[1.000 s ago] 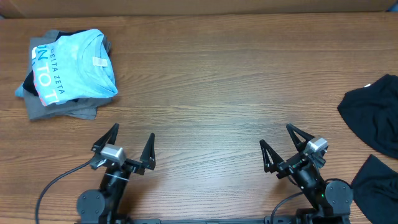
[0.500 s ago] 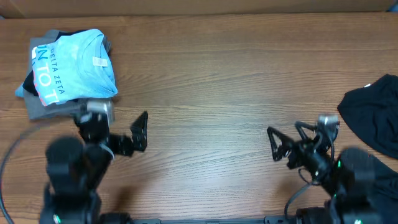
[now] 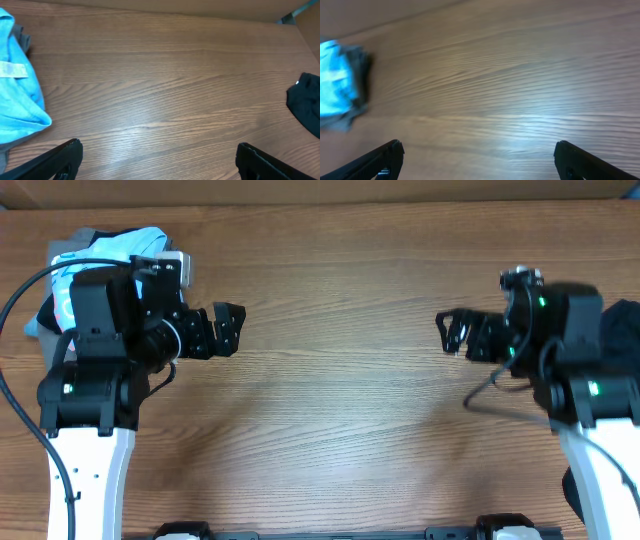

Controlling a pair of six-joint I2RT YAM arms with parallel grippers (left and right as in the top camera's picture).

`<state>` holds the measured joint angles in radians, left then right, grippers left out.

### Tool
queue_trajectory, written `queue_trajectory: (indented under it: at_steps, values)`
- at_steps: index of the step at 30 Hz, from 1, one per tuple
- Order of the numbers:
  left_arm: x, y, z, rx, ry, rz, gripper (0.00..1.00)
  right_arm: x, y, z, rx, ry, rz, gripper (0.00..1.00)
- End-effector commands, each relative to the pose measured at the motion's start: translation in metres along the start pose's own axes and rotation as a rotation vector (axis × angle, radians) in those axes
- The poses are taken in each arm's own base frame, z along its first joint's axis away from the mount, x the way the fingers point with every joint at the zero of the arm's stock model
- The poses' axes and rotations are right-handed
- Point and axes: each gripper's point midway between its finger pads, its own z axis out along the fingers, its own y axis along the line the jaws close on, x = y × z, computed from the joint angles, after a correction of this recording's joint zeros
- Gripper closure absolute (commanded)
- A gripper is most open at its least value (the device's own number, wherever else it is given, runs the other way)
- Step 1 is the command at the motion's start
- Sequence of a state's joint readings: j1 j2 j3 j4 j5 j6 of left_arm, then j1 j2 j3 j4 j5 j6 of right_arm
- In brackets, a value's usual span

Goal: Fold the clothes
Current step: 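Move the right gripper to the crumpled black t-shirt and grasp it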

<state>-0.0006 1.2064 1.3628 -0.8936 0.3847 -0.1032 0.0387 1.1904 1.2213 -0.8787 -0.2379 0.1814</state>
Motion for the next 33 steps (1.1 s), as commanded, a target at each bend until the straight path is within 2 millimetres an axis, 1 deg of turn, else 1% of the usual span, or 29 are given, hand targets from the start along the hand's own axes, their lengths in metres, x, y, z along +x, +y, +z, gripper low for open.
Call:
queue_trajectory:
  at_steps: [1,3,5,7,10,12,15,18,19,21,27,33]
  values:
    - [-0.007,-0.009,0.002,0.048,-0.001,0.021,0.00,-0.026,-0.058,0.016,0.246,-0.029,0.139,0.00]
    - [-0.006,-0.008,0.006,0.047,0.011,0.011,0.00,-0.031,-0.098,0.028,0.360,-0.023,0.246,0.01]
    - [-0.005,-0.008,0.009,0.052,0.020,0.008,0.00,-0.032,-0.131,0.040,0.418,-0.011,0.335,0.04]
    - [-0.004,-0.007,0.011,0.056,0.028,0.005,0.00,-0.028,-0.170,0.051,0.473,-0.003,0.446,0.07]
    - [-0.003,-0.007,0.013,0.055,0.033,0.002,0.00,-0.018,-0.222,0.063,0.537,0.009,0.559,0.17]
    - [-0.003,-0.006,0.013,0.055,0.034,0.002,0.00,-0.011,-0.249,0.069,0.569,0.017,0.603,0.18]
    - [-0.003,-0.006,0.014,0.055,0.035,0.001,0.00,0.004,-0.281,0.076,0.608,0.045,0.662,0.18]
    - [-0.003,-0.006,0.014,0.055,0.037,-0.012,0.00,0.014,-0.307,0.082,0.634,0.052,0.705,0.18]
    - [-0.003,-0.006,0.014,0.055,0.037,-0.015,0.00,0.017,-0.314,0.083,0.640,0.053,0.715,0.21]
    - [-0.003,-0.006,0.014,0.055,0.037,-0.018,0.00,0.023,-0.324,0.085,0.650,0.058,0.733,0.21]
    - [-0.003,-0.006,0.014,0.055,0.037,-0.019,0.00,0.048,-0.340,0.099,0.699,0.126,0.755,0.21]
    - [-0.003,-0.006,0.014,0.055,0.038,-0.045,0.00,0.070,-0.349,0.118,0.705,0.189,0.772,0.20]
